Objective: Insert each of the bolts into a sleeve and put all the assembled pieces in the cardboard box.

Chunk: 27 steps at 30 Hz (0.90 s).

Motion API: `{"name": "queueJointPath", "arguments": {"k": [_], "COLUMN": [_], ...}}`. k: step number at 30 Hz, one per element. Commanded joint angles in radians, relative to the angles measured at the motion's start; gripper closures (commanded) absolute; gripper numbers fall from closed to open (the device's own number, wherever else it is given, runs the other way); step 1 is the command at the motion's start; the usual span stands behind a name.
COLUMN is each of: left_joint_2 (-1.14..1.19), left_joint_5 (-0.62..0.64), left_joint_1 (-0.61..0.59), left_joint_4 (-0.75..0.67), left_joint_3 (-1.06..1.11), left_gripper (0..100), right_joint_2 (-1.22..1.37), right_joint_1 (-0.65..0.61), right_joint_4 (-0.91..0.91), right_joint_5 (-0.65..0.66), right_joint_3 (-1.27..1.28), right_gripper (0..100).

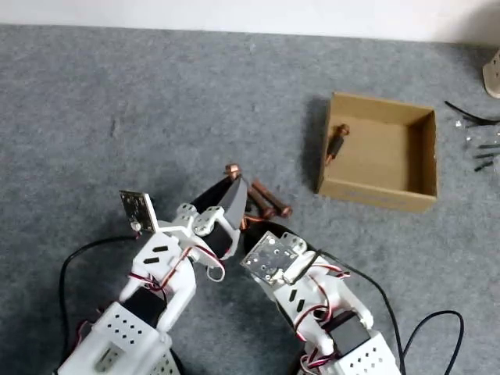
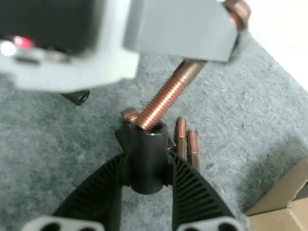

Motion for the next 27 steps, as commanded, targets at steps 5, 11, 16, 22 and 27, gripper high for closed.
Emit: {"name": "queueJointPath", "arguments": {"k": [5, 11, 16, 22, 27], "left_joint_2": [-0.004, -0.004, 0.001, 0.025, 0.291], "left_joint_5": [0.0, -0.078, -0.078, -0.117, -0.123], "left_joint_1": [0.027, 0.027, -0.206, -0.39, -0.433], "left_joint_4": [0.06, 0.068, 0.064, 0.519, 0.588], "left_joint_3": [0.024, 0.025, -0.028, -0.318, -0.464], "left_gripper": [99, 99, 99, 99, 99], "right_joint_2": [-0.021, -0.021, -0.021, -0.021, -0.021], "right_joint_1": [0.124, 0.17, 0.17, 0.17, 0.17], "right_joint_4": [-0.05, -0.064, -0.064, -0.064, -0.064], "right_joint_5": [-0.049, -0.072, -0.072, -0.071, -0.069], "right_joint_3": [0.084, 0.084, 0.084, 0.088, 0.091], "right_gripper": [99.3, 99.3, 99.3, 99.3, 99.3]}}
